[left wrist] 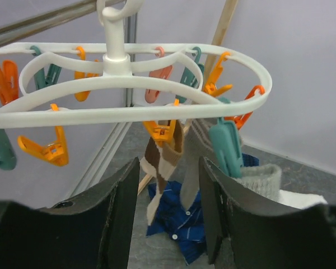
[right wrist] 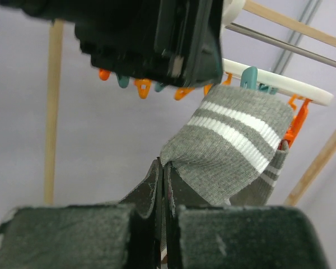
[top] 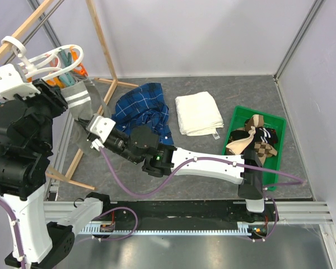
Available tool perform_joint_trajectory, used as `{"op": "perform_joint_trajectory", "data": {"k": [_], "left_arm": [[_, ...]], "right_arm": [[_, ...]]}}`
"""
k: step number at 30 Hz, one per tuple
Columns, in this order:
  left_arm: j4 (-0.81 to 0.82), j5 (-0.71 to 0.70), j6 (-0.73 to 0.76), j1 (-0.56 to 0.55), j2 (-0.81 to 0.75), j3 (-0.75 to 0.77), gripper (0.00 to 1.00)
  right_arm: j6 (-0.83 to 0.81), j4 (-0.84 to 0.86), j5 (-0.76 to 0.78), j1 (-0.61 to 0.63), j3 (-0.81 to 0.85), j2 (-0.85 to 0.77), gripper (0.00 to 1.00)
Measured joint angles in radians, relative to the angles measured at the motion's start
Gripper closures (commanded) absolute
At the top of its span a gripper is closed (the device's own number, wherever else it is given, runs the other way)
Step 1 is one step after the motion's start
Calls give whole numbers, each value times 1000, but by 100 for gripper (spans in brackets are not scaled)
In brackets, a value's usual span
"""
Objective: Remove the socks clipped to the hanger
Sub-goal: Remove the sock from the hanger.
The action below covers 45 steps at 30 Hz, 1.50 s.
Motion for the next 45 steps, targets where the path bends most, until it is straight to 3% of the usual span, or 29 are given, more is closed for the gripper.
{"op": "perform_joint_trajectory", "data": {"k": [13, 18, 28, 40, 42, 45], "left_arm": [[114, -138, 42, 0, -78, -253, 50], [177, -111, 41, 0, -81, -350, 49], [344, -107, 42, 0, -43, -417, 48], [489, -206, 66, 1, -4, -509, 48], [514, -220, 76, 1, 0, -524, 50], [549, -240, 93, 5, 7, -540, 68]], "right_arm": [[46, -36, 72, -84, 11, 0, 100], [55, -43, 69, -87, 4, -6, 100], [61, -45, 60, -83, -3, -31, 100], [60, -51, 60, -83, -3, -41, 100], [61, -52, 60, -83, -2, -41, 100], [61, -56, 60, -83, 0, -41, 100]]}}
